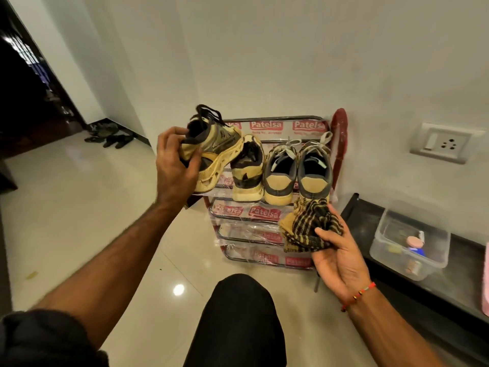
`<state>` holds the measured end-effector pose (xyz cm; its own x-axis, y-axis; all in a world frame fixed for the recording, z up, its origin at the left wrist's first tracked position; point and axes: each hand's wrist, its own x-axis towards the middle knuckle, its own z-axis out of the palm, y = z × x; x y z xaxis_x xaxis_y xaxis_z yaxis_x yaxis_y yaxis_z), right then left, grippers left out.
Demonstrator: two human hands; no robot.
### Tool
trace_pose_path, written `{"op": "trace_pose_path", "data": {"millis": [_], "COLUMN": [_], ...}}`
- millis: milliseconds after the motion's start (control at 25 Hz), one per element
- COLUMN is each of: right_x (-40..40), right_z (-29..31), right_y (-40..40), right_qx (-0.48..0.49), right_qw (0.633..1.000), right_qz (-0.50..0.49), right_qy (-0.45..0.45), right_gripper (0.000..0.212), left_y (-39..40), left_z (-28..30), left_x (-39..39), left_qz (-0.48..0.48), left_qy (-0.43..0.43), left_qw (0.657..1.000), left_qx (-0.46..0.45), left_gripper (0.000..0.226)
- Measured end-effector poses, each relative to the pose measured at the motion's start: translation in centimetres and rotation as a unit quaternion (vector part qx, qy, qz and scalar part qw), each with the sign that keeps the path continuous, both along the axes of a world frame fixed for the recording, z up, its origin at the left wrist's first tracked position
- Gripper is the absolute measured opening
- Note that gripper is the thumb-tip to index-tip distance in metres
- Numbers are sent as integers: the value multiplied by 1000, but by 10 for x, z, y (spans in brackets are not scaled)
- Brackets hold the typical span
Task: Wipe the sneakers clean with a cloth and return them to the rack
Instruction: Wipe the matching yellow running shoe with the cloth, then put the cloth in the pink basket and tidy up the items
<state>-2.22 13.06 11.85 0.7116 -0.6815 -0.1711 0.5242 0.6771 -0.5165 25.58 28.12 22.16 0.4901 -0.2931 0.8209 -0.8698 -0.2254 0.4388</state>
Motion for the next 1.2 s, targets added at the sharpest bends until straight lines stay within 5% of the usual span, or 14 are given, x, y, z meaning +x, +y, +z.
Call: {"op": "trace_pose_path", "data": {"millis": [360,560,720,840,1040,1120,1200], "right_x": [24,20,11,1,-31,-47,-69], "right_z": [-22,-26,-25,-23,-5,1,8], "right_y": [-11,-17,-20,-20,-17,-17,-16], "right_qx": [2,-12,-21,-22,-28,-25,-28], "right_qw": [999,999,999,998,996,995,994], "right_qz": [-1,1,-1,4,-11,-29,-45], "right_qy": [45,43,49,53,80,94,91], "right_gripper": [67,65,66,71,79,80,73], "left_y": [-76,-90,-90,-81,-82,-92,-101], "left_z": [-76,-131,-126,-107,-82,-71,-63], "left_x": [64,88,93,69,-54,-118,-180], "left_qz": [33,39,18,21,-35,-123,-275], "left_qy": [38,90,128,174,103,160,398], "left_qw": [998,982,964,954,968,929,804], "left_qx": [33,164,234,244,227,310,346], "left_gripper": [26,30,55,75,63,46,45]}}
